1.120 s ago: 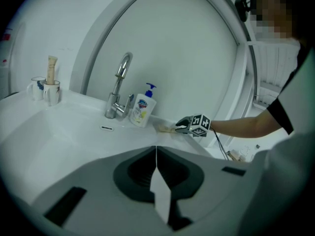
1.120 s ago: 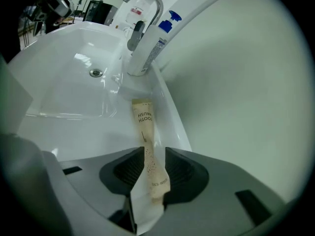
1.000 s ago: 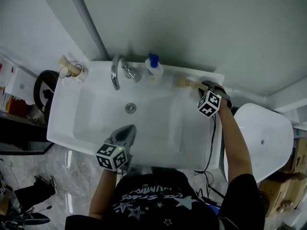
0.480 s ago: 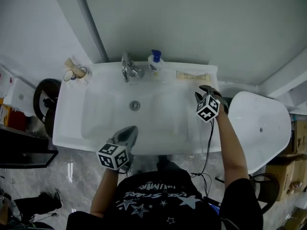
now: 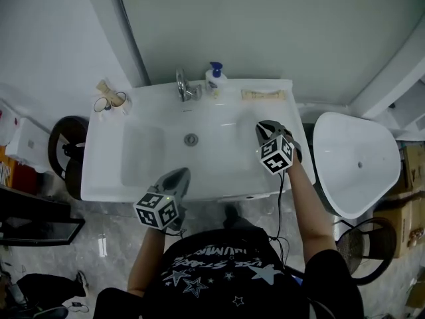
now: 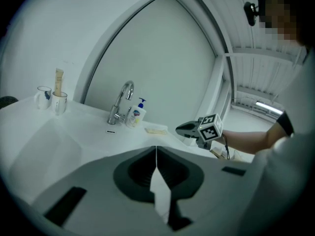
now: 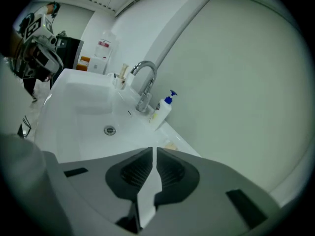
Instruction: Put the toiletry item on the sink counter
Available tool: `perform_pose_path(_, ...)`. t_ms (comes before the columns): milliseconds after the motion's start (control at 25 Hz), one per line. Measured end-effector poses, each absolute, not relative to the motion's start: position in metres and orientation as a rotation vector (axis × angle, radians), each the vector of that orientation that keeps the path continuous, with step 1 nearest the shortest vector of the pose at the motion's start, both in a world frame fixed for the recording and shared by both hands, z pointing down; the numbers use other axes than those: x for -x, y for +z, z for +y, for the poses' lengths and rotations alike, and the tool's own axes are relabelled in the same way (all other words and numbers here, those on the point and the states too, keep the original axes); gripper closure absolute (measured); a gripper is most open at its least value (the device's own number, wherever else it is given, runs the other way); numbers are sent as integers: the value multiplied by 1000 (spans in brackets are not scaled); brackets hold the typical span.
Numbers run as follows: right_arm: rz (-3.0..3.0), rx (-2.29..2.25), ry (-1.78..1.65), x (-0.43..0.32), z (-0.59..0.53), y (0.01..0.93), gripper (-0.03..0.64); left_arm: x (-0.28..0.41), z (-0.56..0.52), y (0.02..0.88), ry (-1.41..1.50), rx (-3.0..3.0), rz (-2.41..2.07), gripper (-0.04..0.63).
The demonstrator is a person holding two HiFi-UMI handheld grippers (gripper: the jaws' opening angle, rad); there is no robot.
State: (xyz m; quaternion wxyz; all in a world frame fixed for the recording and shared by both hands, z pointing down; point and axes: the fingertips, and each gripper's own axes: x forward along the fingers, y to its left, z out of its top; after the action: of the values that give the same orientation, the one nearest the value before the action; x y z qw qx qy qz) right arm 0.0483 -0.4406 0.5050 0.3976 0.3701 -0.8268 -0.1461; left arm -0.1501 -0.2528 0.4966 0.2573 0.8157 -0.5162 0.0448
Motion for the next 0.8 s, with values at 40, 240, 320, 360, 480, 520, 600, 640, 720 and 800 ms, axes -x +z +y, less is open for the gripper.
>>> perform_pose_path(40,-2115,-952,-356,-43,-432,502,582,151,-249,494,119,-2226,-1400,577)
perform_pose_path(240,-2252,-1018,-220,-19,-383,491,598,156,-223,484,105,-2273,-1402,577)
perform_pose_path(320,-2305,-1036,-148,-10,-360,490,600,159,-209,482,104,-2287,-1399,577)
perform_pose_path(360,-2330,-1044,-112,-6,-348,489,601,160,-202,482,105,-2293,-1396,577)
perform_pose_path(480,-2400,-1074,3,4,-311,491,603,162,-180,484,114,-2312,-1380,577)
perform_pose_path(520,-2417,-1083,39,7,-299,493,603,164,-174,486,119,-2317,-1375,577)
perform_pose_path(600,-2441,-1098,92,12,-278,498,603,165,-162,489,129,-2325,-1365,577)
perform_pose_path(640,-2447,-1105,110,13,-268,500,603,166,-157,491,132,-2328,-1359,577)
perform_pose_path(720,-2452,-1118,136,13,-247,505,603,165,-148,494,134,-2334,-1339,577)
perform_pose_path(800,-2449,-1131,166,9,-227,509,603,162,-139,498,135,-2341,-1310,577)
